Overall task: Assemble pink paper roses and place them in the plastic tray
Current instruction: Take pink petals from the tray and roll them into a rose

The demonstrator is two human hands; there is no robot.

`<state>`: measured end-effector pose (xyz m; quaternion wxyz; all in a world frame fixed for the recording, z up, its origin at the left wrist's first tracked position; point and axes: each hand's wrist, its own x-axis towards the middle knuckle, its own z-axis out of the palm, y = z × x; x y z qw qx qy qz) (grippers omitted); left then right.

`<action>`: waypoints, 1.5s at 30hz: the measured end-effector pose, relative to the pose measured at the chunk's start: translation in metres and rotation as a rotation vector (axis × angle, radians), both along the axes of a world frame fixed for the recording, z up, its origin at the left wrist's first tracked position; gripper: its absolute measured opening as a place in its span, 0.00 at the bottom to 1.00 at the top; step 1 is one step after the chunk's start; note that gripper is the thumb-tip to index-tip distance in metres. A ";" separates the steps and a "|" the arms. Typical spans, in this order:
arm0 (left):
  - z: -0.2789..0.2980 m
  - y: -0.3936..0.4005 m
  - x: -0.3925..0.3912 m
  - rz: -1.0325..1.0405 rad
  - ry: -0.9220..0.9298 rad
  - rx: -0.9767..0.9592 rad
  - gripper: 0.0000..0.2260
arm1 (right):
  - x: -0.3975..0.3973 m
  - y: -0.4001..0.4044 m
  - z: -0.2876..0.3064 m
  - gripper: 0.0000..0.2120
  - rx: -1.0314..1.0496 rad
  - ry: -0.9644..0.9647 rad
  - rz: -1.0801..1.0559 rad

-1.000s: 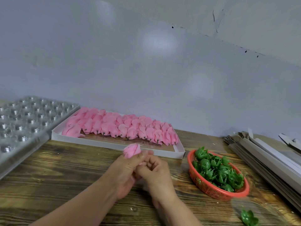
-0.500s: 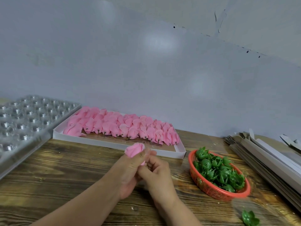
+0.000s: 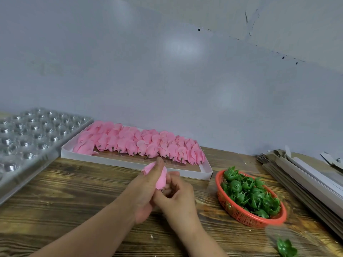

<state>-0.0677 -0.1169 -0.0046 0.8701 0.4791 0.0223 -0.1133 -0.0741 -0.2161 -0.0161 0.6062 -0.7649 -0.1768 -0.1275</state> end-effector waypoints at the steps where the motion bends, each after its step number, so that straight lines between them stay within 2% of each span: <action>1: 0.001 -0.001 -0.001 0.018 -0.004 0.011 0.36 | -0.001 0.000 0.000 0.12 -0.016 -0.016 -0.031; 4: 0.003 -0.003 -0.001 0.079 -0.024 0.015 0.32 | -0.003 0.002 -0.001 0.08 -0.072 -0.105 -0.148; 7: 0.002 -0.004 -0.001 0.121 -0.067 0.010 0.27 | -0.006 0.004 -0.001 0.09 -0.143 -0.207 -0.258; 9: 0.001 -0.005 -0.001 0.110 -0.075 -0.008 0.27 | -0.008 0.005 0.000 0.09 -0.191 -0.243 -0.256; 11: -0.001 -0.004 -0.001 0.072 -0.056 -0.036 0.23 | -0.008 0.005 0.001 0.07 -0.179 -0.233 -0.211; 14: -0.002 -0.001 -0.003 -0.044 -0.068 -0.105 0.18 | -0.007 0.003 0.008 0.06 -0.014 -0.114 -0.093; 16: -0.004 0.001 -0.004 -0.091 -0.088 -0.100 0.14 | -0.006 0.001 0.013 0.09 0.086 0.002 0.016; 19: -0.002 0.006 -0.004 -0.129 -0.105 -0.025 0.18 | -0.003 -0.002 0.013 0.15 0.236 0.211 0.181; 22: 0.001 0.011 -0.004 -0.180 -0.105 0.030 0.21 | -0.003 -0.002 0.014 0.09 0.369 0.446 0.322; 24: 0.001 0.012 -0.003 -0.196 -0.117 0.013 0.18 | -0.002 -0.003 0.015 0.06 0.381 0.486 0.346; 25: 0.001 0.012 -0.003 -0.192 -0.122 -0.003 0.15 | -0.003 -0.003 0.014 0.05 0.333 0.436 0.319; 27: 0.000 0.011 -0.002 -0.150 -0.103 -0.041 0.14 | -0.004 -0.003 0.012 0.03 0.131 0.215 0.203; 29: -0.004 0.008 0.001 -0.101 -0.067 -0.057 0.16 | -0.002 -0.002 0.006 0.03 -0.085 0.009 0.038; 30: -0.004 0.007 0.001 -0.084 -0.056 -0.058 0.17 | -0.002 -0.001 0.005 0.05 -0.127 -0.038 -0.020; 33: -0.001 0.004 -0.001 -0.067 -0.080 -0.044 0.16 | -0.002 -0.002 0.006 0.08 0.006 0.000 0.033; 36: 0.004 0.008 -0.007 -0.127 -0.132 0.015 0.15 | 0.001 -0.004 0.008 0.06 0.198 0.200 0.247; 39: 0.003 0.012 -0.008 -0.182 -0.144 0.038 0.14 | 0.000 -0.005 0.010 0.06 0.264 0.342 0.363; 40: 0.003 0.011 -0.007 -0.176 -0.146 0.030 0.13 | 0.000 -0.005 0.010 0.05 0.242 0.324 0.329; 42: 0.002 0.008 -0.005 -0.133 -0.120 -0.037 0.12 | 0.000 -0.005 0.009 0.02 0.105 0.165 0.163; 45: -0.002 0.003 -0.001 -0.043 -0.069 -0.120 0.18 | -0.001 -0.001 0.007 0.05 -0.053 -0.034 -0.026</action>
